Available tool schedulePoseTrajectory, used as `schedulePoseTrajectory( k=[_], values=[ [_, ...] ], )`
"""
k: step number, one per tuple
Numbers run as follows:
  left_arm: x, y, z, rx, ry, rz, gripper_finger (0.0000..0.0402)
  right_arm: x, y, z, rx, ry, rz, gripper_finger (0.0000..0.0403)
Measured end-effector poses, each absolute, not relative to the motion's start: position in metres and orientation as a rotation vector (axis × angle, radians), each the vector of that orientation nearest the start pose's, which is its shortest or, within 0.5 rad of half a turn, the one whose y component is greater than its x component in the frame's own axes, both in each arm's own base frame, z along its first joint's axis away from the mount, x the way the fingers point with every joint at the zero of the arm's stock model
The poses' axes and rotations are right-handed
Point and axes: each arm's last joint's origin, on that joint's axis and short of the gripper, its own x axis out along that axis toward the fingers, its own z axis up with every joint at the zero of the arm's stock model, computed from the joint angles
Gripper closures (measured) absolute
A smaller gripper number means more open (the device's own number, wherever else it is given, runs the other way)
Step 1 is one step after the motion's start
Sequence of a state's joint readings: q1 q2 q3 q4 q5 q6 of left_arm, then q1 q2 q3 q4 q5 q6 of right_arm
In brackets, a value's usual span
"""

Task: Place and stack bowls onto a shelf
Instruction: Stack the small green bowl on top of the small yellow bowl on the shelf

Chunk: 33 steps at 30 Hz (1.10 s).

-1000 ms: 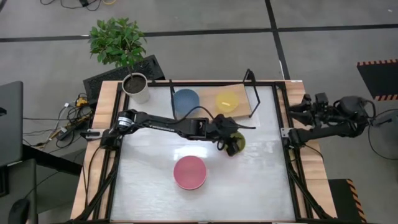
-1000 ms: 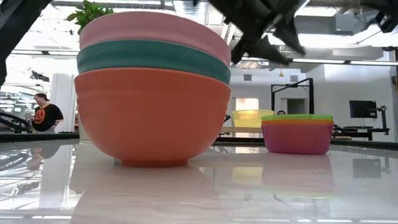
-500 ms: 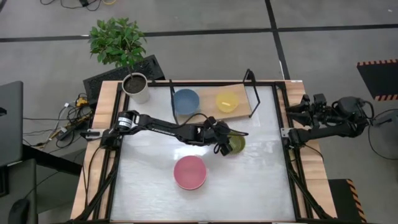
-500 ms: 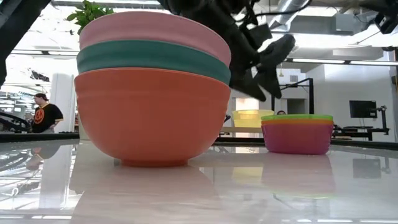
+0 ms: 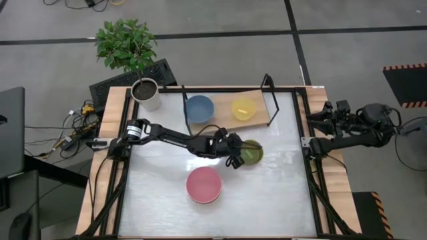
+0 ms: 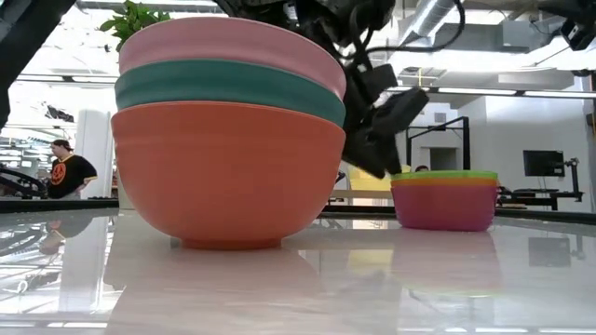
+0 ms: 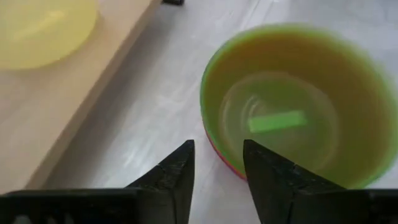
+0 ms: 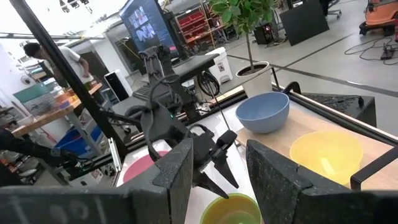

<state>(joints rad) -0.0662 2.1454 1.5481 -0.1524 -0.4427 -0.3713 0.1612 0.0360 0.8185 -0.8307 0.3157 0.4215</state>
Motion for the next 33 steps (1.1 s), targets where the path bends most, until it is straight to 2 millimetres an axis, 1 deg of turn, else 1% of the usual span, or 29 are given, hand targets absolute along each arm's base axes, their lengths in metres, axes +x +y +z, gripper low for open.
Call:
schedulePoseTrajectory(
  k=[3,10,13,18,21,25,33],
  values=[
    [0.469,-0.018,0.174,-0.160,0.628,0.508,0.0292,-0.016,-0.012,0.324,0.409,0.013,-0.162,0.0228],
    [0.471,-0.015,0.177,-0.160,0.589,0.544,0.0294,-0.016,-0.012,0.324,0.413,0.013,-0.162,0.0228],
    [0.469,-0.012,0.174,-0.161,0.636,0.530,0.0294,-0.016,-0.012,0.324,0.414,0.013,-0.162,0.0228],
    [0.462,-0.010,0.168,-0.140,0.705,0.582,0.0294,-0.016,-0.012,0.324,0.417,0.012,-0.167,0.0228],
    [0.461,-0.010,0.167,-0.110,0.732,0.577,0.0294,-0.016,-0.012,0.324,0.417,0.011,-0.168,0.0228],
    [0.461,-0.010,0.167,-0.073,0.737,0.562,0.0294,-0.016,-0.012,0.324,0.416,0.011,-0.169,0.0228],
    [0.466,-0.010,0.172,-0.073,0.679,0.551,0.0294,-0.014,-0.012,0.321,0.419,0.022,-0.173,0.0228]
  ],
)
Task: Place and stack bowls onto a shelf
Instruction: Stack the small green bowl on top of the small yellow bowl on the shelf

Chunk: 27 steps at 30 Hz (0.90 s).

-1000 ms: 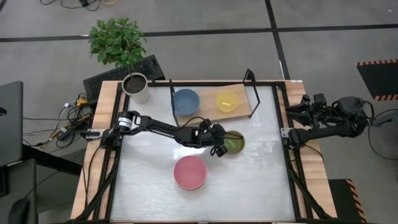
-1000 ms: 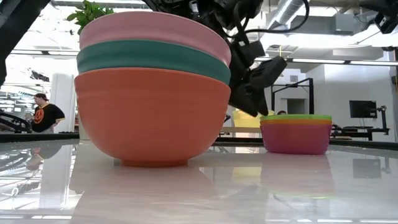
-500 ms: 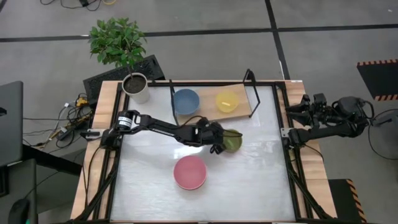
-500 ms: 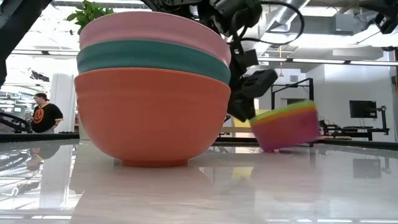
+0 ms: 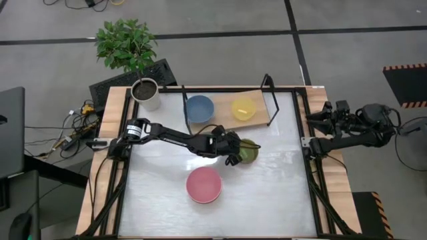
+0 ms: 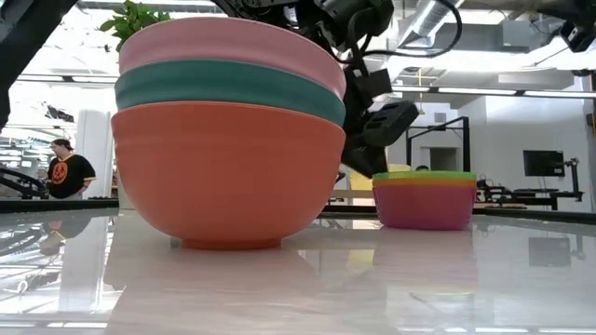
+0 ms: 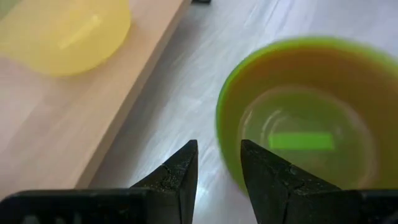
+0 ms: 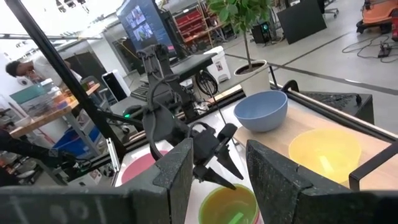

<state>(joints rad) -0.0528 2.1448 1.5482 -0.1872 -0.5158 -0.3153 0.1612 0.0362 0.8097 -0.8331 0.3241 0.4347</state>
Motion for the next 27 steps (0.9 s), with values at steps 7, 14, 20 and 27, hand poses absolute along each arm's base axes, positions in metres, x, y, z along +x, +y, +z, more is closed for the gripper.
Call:
schedulePoseTrajectory(
  k=[7,14,20,27],
  values=[
    [0.465,-0.014,0.193,-0.107,0.614,0.502,0.0294,-0.007,-0.011,0.314,0.439,0.051,-0.181,0.0228],
    [0.464,-0.013,0.217,-0.071,0.531,0.469,0.0282,-0.009,-0.011,0.317,0.420,0.037,-0.176,0.0228],
    [0.469,-0.003,0.217,-0.109,0.506,0.397,0.0234,-0.010,-0.012,0.318,0.389,0.030,-0.208,0.0228],
    [0.472,0.014,0.199,-0.102,0.558,0.429,0.0198,-0.010,-0.013,0.318,0.370,0.027,-0.236,0.0228]
  ],
)
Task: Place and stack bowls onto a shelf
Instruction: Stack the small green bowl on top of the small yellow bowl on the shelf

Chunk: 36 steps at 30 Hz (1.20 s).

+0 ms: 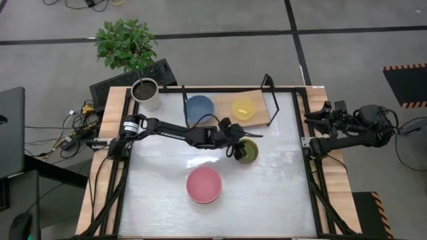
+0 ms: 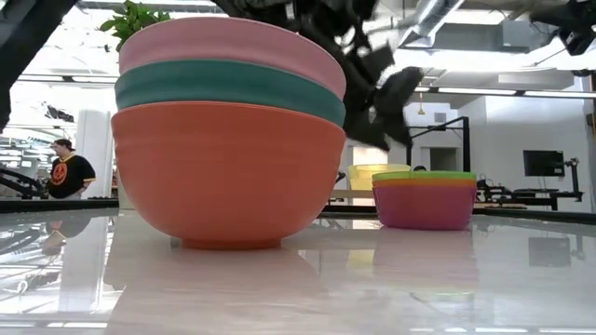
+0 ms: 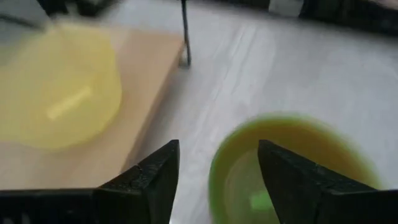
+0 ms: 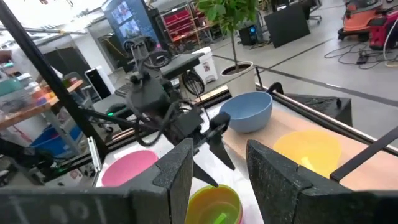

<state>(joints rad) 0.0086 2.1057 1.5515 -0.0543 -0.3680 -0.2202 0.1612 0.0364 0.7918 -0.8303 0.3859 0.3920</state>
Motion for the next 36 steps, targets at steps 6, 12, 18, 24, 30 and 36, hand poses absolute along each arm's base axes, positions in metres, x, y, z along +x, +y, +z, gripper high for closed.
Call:
schedulePoseTrajectory(
  k=[6,12,18,24,30,36],
  values=[
    [0.475,0.018,0.177,-0.114,0.615,0.415,0.0196,-0.011,-0.013,0.318,0.369,0.024,-0.244,0.0228],
    [0.475,0.017,0.178,-0.061,0.622,0.412,0.0216,-0.011,-0.013,0.318,0.370,0.024,-0.248,0.0228],
    [0.476,0.016,0.171,-0.057,0.641,0.379,0.0252,-0.011,-0.013,0.318,0.372,0.023,-0.249,0.0228],
    [0.475,0.016,0.171,-0.052,0.652,0.382,0.0259,-0.011,-0.013,0.318,0.371,0.022,-0.255,0.0228],
    [0.475,0.016,0.170,-0.046,0.663,0.379,0.0267,-0.011,-0.014,0.318,0.370,0.021,-0.264,0.0228],
    [0.474,0.015,0.168,-0.053,0.683,0.386,0.0292,-0.011,-0.014,0.318,0.368,0.020,-0.267,0.0228]
  ],
)
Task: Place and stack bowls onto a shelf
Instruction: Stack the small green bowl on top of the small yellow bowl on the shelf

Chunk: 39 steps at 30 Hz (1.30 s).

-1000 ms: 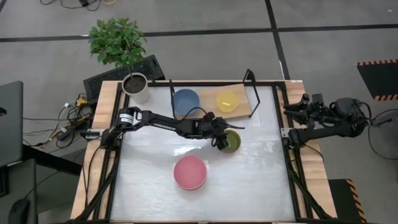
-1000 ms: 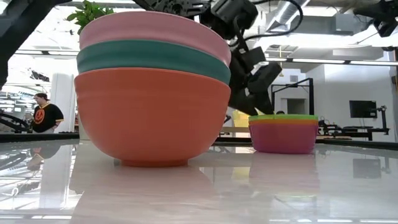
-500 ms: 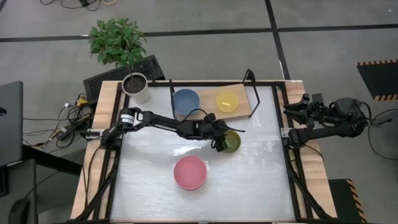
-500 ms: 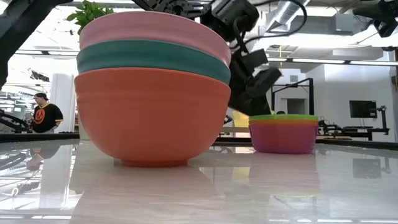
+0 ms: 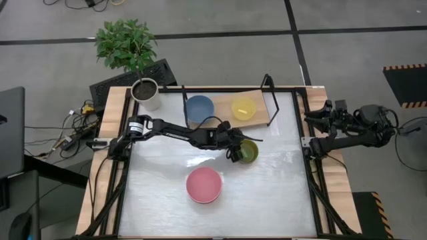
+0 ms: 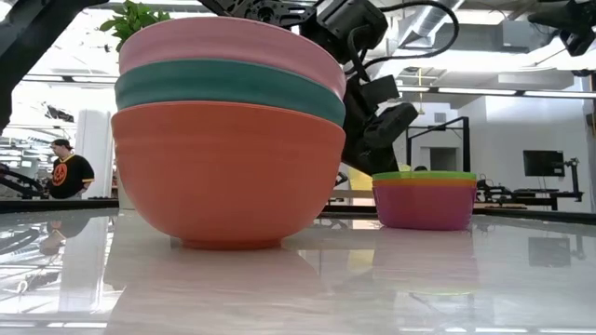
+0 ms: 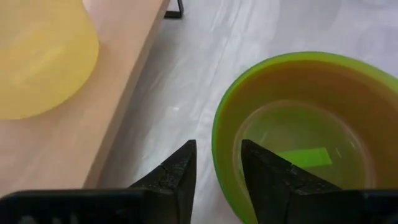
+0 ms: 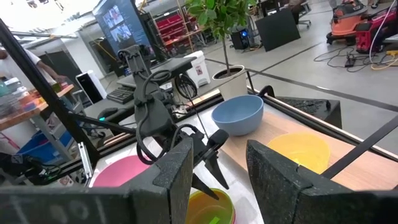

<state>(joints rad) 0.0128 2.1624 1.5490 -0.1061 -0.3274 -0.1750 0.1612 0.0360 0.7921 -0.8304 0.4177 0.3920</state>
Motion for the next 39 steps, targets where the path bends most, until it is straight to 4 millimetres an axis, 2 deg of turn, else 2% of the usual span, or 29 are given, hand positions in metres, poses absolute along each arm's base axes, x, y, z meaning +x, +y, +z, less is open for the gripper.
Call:
schedulePoseTrajectory(
  k=[14,20,27,30,39],
  values=[
    [0.473,0.015,0.167,-0.054,0.698,0.384,0.0396,-0.011,-0.014,0.317,0.367,0.022,-0.270,0.0228],
    [0.472,0.013,0.167,-0.054,0.689,0.419,0.0401,-0.011,-0.014,0.317,0.367,0.023,-0.271,0.0228],
    [0.472,0.009,0.170,-0.211,0.659,0.432,0.0401,-0.011,-0.014,0.317,0.368,0.023,-0.271,0.0228],
    [0.475,0.009,0.179,-0.253,0.642,0.448,0.0401,-0.011,-0.014,0.317,0.368,0.023,-0.271,0.0228],
    [0.487,0.009,0.224,-0.311,0.571,0.463,0.0401,-0.011,-0.014,0.317,0.366,0.022,-0.297,0.0228]
  ],
)
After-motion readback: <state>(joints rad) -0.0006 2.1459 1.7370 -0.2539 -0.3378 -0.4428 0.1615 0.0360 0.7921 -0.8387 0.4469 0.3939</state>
